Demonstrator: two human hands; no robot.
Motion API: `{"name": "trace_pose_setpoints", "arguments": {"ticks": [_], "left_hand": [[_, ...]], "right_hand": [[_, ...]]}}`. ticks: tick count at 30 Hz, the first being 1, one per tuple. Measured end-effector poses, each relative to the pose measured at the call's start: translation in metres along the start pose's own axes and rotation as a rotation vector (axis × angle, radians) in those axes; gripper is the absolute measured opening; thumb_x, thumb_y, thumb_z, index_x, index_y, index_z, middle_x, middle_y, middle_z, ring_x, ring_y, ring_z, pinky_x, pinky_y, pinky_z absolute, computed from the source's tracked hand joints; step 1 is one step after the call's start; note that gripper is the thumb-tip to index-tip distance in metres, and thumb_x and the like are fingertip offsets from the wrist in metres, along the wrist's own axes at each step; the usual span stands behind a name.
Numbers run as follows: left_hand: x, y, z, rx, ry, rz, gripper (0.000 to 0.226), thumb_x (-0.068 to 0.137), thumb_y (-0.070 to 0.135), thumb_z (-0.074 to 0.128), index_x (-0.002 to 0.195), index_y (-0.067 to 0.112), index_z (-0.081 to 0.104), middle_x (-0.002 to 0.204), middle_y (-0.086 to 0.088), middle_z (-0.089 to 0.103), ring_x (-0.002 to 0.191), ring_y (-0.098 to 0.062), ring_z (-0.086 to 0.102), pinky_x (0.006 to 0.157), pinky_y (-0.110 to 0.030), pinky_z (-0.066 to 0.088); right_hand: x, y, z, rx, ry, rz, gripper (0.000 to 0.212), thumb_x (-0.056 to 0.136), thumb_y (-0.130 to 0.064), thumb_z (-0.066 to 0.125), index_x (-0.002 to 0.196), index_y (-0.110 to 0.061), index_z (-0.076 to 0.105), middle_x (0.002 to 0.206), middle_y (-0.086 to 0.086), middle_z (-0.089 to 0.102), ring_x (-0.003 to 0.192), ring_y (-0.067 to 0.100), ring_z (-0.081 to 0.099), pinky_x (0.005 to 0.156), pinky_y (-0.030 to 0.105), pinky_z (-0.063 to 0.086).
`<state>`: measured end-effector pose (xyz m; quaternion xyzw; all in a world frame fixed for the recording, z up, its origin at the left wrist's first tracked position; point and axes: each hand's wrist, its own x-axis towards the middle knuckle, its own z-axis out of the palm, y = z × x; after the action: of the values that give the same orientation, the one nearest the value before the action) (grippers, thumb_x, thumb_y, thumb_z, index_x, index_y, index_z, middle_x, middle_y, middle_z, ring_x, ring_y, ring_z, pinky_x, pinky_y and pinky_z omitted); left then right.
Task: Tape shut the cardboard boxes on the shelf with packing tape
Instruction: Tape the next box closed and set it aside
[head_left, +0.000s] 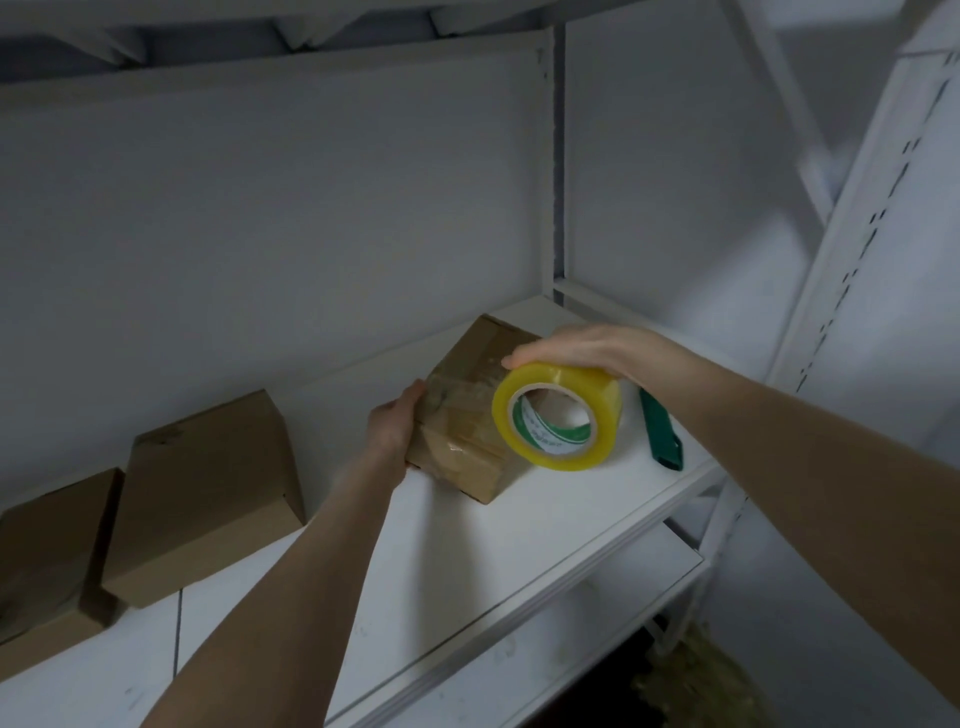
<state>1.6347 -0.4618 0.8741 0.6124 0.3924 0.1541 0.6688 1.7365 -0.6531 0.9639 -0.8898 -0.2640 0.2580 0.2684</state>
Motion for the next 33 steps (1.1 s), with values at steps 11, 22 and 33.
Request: {"name": "trace_pose_setpoints", "arguments": {"ticks": [11, 22, 33], "left_hand": [[-0.004, -0.012, -0.015, -0.207, 0.03, -0.155, 0.025, 0.091, 0.039, 0.059, 0.087, 0.015, 0.058, 0.086, -0.006, 0.062, 0.077, -0.024, 0.058, 0.088, -0.047, 0.05], [-0.003, -0.012, -0.027, -0.146, -0.04, -0.168, 0.024, 0.093, 0.045, 0.052, 0.087, 0.023, 0.057, 0.088, -0.003, 0.06, 0.079, -0.022, 0.056, 0.083, -0.042, 0.049], [-0.002, -0.03, -0.024, 1.473, -0.178, 0.746, 0.074, 0.09, 0.068, 0.009, 0.153, 0.029, 0.012, 0.161, 0.002, 0.007, 0.148, -0.019, 0.005, 0.119, -0.044, 0.0]], "right_hand": [[0.018, 0.024, 0.034, -0.184, -0.064, 0.09, 0.047, 0.071, -0.073, 0.066, 0.074, -0.027, 0.057, 0.079, -0.005, 0.06, 0.075, 0.014, 0.06, 0.07, 0.029, 0.047], [0.035, 0.017, 0.052, -0.38, -0.08, 0.126, 0.068, 0.069, -0.079, 0.062, 0.095, -0.016, 0.057, 0.094, 0.0, 0.061, 0.095, 0.022, 0.064, 0.09, 0.038, 0.052], [0.057, 0.005, 0.056, -0.478, 0.013, 0.106, 0.071, 0.068, -0.084, 0.057, 0.096, -0.018, 0.058, 0.1, 0.001, 0.061, 0.1, 0.024, 0.061, 0.08, 0.033, 0.045]]}}
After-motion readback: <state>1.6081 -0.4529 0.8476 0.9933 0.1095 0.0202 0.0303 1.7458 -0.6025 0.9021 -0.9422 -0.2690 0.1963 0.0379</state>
